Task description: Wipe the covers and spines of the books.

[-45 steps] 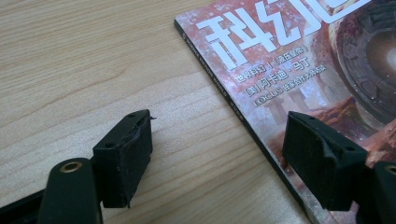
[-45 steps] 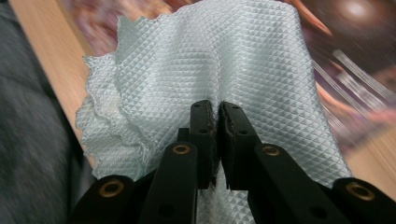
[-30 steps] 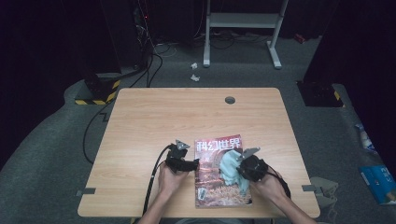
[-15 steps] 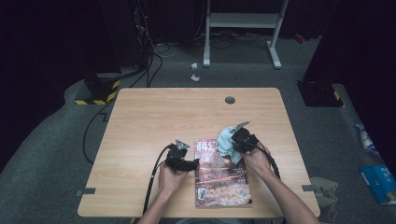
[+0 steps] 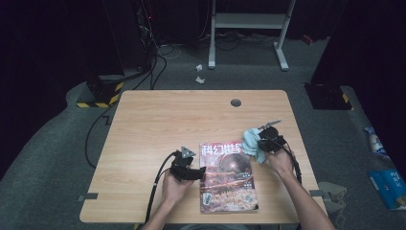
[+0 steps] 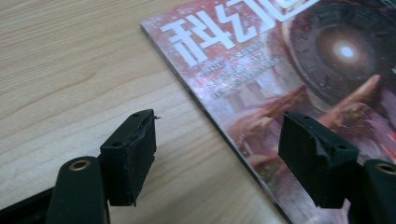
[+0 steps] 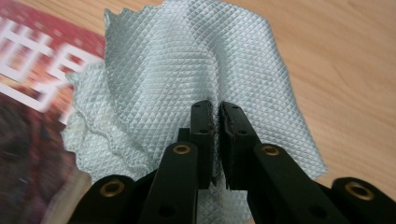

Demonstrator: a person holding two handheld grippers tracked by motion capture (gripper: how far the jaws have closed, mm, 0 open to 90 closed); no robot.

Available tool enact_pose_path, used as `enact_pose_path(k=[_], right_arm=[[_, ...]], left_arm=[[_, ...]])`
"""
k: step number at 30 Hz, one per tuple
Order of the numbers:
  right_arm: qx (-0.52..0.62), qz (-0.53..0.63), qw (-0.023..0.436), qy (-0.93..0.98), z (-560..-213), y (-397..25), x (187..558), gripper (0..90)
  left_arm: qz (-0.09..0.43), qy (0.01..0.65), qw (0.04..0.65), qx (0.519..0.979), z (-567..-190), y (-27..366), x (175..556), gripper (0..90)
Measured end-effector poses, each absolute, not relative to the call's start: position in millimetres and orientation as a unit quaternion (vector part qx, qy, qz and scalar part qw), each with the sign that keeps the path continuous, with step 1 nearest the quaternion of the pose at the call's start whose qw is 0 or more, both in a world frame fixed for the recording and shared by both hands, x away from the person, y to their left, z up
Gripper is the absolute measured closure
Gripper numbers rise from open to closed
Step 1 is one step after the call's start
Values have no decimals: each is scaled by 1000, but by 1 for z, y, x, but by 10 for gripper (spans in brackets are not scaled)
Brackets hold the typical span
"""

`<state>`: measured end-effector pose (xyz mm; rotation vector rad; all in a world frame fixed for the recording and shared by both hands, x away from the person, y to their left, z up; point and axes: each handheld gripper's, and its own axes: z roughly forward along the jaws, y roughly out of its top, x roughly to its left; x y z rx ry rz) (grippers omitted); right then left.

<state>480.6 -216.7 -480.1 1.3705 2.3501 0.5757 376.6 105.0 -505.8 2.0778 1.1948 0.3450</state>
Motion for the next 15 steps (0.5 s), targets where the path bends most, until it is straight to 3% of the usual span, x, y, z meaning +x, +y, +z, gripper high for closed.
enact_pose_path(k=[7,15], right_arm=[[502,198,165,825,-491,-232,472,746],[480,250,171,823,-474,-234,438,672]], left_arm=[[123,454,348,811,-508,98,366,285],[116,452,349,813,-510,94,363,294]])
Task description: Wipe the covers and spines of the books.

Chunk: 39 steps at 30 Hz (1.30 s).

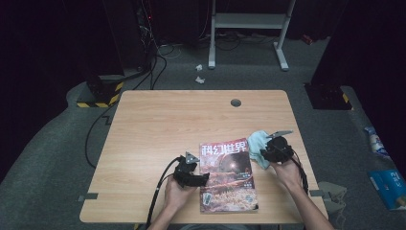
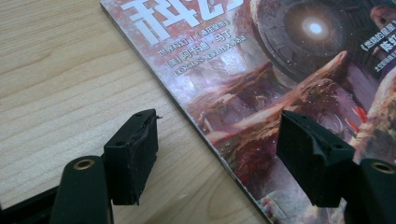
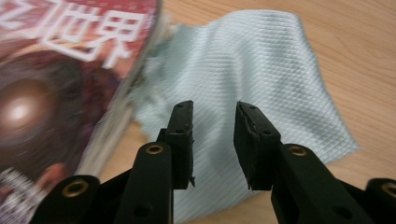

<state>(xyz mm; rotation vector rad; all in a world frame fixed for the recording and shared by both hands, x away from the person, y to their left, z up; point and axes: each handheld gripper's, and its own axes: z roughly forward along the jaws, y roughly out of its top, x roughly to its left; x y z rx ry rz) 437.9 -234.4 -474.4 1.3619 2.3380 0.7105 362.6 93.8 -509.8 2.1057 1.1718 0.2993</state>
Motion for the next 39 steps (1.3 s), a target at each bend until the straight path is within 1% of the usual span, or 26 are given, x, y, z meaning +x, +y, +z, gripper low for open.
enact_pose_path(k=[3,5,9,14,16,19,22,27,31,39], right_arm=[[468,271,153,827,-471,-233,422,647],[457,287,132,831,-472,-231,408,627],[437,299,97,843,-480,-220,387,585],[427,293,94,850,-490,-207,376,544],[434,289,84,849,-494,-204,375,526],[440,295,71,846,-499,-203,373,518],[434,291,87,848,-500,-199,369,517],[439,284,85,848,-499,-195,370,522],[436,281,93,850,-499,-189,371,525],[432,279,92,853,-499,-179,378,526]], left_arm=[[112,453,349,813,-510,92,360,294],[111,452,348,814,-511,92,358,294],[108,447,343,819,-511,90,353,294],[109,443,343,821,-512,88,349,292],[110,444,345,820,-513,87,348,296],[115,435,346,823,-513,86,345,325],[114,431,348,825,-513,85,345,346],[112,430,349,825,-513,83,347,366],[119,434,347,823,-513,85,350,364],[121,442,346,819,-513,93,357,367]])
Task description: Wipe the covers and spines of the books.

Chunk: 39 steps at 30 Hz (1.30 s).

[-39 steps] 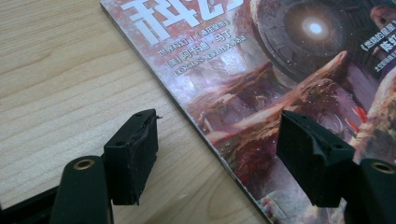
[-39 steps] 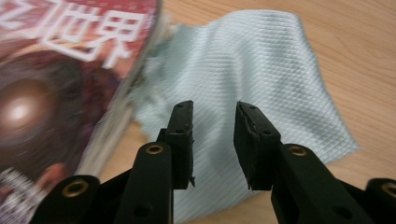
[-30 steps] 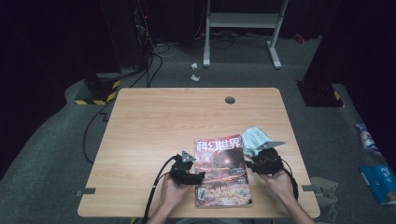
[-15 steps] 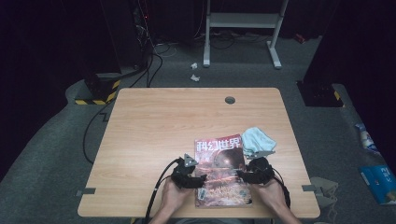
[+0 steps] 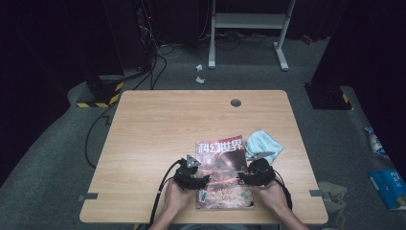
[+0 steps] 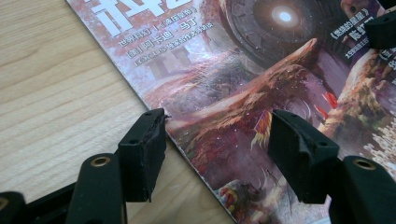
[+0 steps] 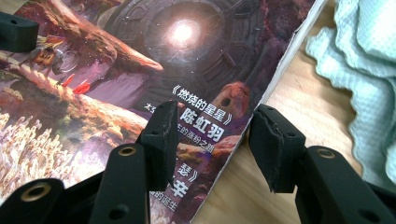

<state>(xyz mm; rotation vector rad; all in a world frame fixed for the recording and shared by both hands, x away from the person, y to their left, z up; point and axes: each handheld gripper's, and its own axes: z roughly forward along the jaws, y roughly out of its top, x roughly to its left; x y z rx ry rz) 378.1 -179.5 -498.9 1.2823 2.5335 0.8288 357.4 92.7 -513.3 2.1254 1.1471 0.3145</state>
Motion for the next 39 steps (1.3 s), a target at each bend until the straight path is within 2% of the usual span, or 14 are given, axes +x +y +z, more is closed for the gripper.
enact_pose_path(k=[18,39], right_arm=[[429,291,99,849,-501,-164,398,532],[443,282,91,846,-499,-144,448,538]], left_arm=[[122,452,331,819,-511,105,390,348],[146,472,319,809,-510,114,437,346]])
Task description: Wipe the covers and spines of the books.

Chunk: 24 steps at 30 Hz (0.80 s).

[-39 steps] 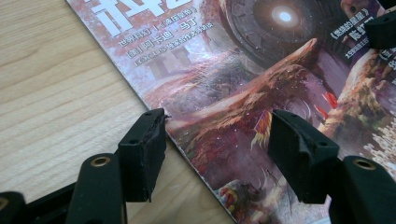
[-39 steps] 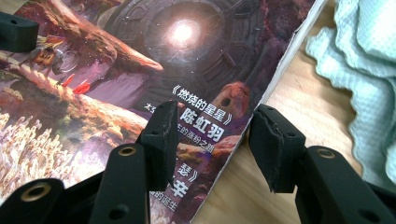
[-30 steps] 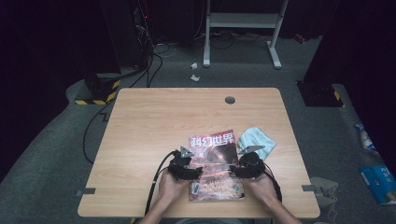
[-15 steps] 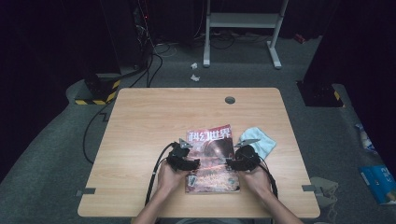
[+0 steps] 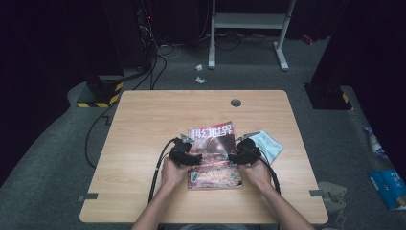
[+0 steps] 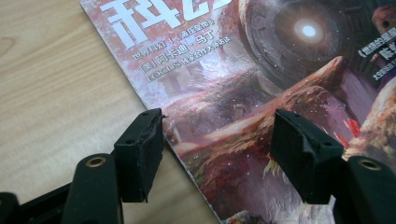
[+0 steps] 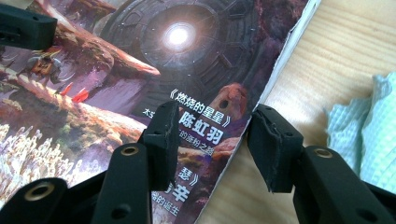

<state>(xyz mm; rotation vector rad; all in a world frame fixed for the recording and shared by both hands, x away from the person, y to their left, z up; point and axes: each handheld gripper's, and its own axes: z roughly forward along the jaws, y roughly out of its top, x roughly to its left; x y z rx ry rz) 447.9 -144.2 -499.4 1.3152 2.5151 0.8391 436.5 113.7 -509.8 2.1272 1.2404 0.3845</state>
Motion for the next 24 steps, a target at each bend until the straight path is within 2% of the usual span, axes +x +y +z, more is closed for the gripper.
enact_pose_path(k=[8,12,17,24], right_arm=[[451,287,88,841,-500,-144,456,533],[449,293,93,839,-494,-149,453,543],[459,328,101,820,-482,-159,452,502],[469,294,80,829,-482,-152,469,482]], left_arm=[[145,477,326,804,-511,115,446,348],[146,477,328,802,-511,119,430,340],[162,476,336,796,-510,126,407,329],[161,480,347,789,-516,127,394,327]])
